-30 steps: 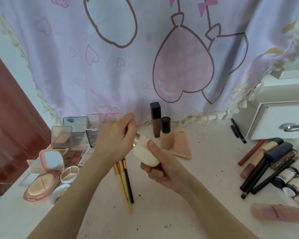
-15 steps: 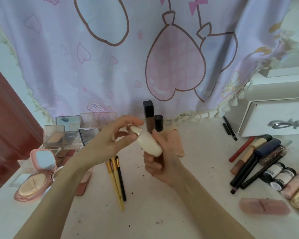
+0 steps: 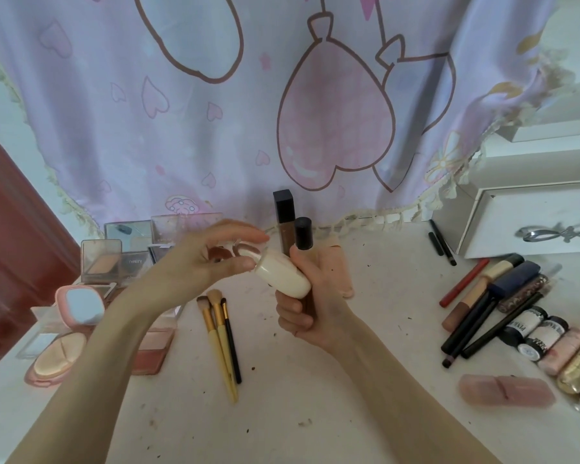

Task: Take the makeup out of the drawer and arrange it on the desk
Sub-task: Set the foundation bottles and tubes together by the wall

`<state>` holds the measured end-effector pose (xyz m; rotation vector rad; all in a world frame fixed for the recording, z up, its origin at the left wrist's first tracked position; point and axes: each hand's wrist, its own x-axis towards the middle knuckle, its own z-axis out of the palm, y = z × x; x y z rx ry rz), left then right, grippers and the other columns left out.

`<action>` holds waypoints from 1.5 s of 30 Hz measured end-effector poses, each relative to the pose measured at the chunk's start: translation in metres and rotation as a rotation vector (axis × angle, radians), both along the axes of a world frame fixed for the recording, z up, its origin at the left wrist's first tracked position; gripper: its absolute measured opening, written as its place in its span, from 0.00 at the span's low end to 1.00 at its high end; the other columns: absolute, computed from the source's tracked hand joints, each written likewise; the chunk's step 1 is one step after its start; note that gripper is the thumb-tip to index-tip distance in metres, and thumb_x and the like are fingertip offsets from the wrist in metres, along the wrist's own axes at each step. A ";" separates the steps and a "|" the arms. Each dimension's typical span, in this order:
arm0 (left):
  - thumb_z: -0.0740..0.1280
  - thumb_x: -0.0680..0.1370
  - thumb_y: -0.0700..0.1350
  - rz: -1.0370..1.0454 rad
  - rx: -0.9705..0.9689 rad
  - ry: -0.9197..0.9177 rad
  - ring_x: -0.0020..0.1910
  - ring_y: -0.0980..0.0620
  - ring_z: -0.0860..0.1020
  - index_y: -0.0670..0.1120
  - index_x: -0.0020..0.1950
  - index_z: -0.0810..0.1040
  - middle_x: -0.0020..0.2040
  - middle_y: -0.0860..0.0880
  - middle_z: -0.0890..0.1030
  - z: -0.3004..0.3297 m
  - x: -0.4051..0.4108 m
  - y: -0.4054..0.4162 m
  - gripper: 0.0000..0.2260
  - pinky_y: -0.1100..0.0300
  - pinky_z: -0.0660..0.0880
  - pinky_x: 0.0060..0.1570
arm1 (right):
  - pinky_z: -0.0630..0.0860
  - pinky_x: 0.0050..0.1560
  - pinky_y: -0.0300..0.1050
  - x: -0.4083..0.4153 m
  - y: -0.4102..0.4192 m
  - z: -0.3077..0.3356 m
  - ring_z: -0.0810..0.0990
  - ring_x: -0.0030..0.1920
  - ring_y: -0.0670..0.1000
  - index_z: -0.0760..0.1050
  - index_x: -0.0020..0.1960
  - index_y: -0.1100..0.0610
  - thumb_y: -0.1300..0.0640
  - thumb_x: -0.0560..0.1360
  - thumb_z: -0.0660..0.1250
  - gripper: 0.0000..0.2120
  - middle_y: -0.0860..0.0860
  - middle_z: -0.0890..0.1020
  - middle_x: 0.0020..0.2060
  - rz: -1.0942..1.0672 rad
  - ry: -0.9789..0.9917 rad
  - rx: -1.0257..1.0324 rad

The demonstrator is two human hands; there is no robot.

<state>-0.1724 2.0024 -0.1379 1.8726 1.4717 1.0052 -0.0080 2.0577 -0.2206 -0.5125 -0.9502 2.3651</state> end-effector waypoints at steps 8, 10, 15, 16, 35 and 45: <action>0.60 0.74 0.53 0.119 0.118 0.065 0.49 0.64 0.77 0.58 0.55 0.76 0.51 0.58 0.79 0.001 -0.001 -0.004 0.11 0.70 0.74 0.46 | 0.57 0.18 0.35 -0.002 -0.002 0.001 0.61 0.17 0.44 0.73 0.42 0.58 0.39 0.69 0.63 0.21 0.50 0.68 0.20 0.035 0.007 0.023; 0.64 0.76 0.43 0.005 0.055 0.030 0.55 0.62 0.75 0.58 0.56 0.76 0.56 0.61 0.78 0.001 -0.006 -0.007 0.13 0.68 0.74 0.52 | 0.58 0.17 0.35 -0.001 -0.001 0.000 0.61 0.16 0.44 0.74 0.40 0.58 0.39 0.69 0.64 0.21 0.50 0.68 0.20 0.024 0.019 -0.021; 0.68 0.71 0.48 0.008 0.022 0.135 0.52 0.57 0.75 0.61 0.51 0.78 0.53 0.63 0.76 0.000 -0.008 -0.007 0.11 0.60 0.74 0.53 | 0.57 0.16 0.35 -0.001 -0.002 -0.001 0.60 0.15 0.44 0.72 0.40 0.59 0.39 0.69 0.63 0.22 0.50 0.67 0.19 0.041 0.027 -0.048; 0.67 0.69 0.53 0.054 0.022 0.119 0.48 0.55 0.76 0.62 0.50 0.78 0.50 0.61 0.77 0.000 -0.007 -0.006 0.10 0.56 0.75 0.53 | 0.57 0.17 0.35 -0.001 -0.002 -0.001 0.60 0.15 0.44 0.72 0.41 0.59 0.39 0.68 0.64 0.22 0.50 0.67 0.19 0.043 0.013 -0.031; 0.66 0.65 0.60 0.116 -0.014 0.086 0.44 0.49 0.79 0.65 0.48 0.79 0.44 0.50 0.82 -0.007 -0.016 -0.006 0.12 0.58 0.76 0.50 | 0.59 0.18 0.35 -0.004 -0.004 -0.004 0.61 0.17 0.45 0.75 0.47 0.60 0.39 0.70 0.64 0.23 0.50 0.68 0.20 0.070 -0.019 0.017; 0.57 0.71 0.62 0.178 0.008 0.269 0.26 0.58 0.61 0.53 0.34 0.76 0.27 0.55 0.63 -0.017 -0.029 -0.002 0.16 0.67 0.59 0.27 | 0.61 0.21 0.34 -0.007 -0.007 -0.005 0.69 0.22 0.45 0.71 0.52 0.61 0.41 0.75 0.60 0.22 0.52 0.75 0.25 0.033 -0.142 0.196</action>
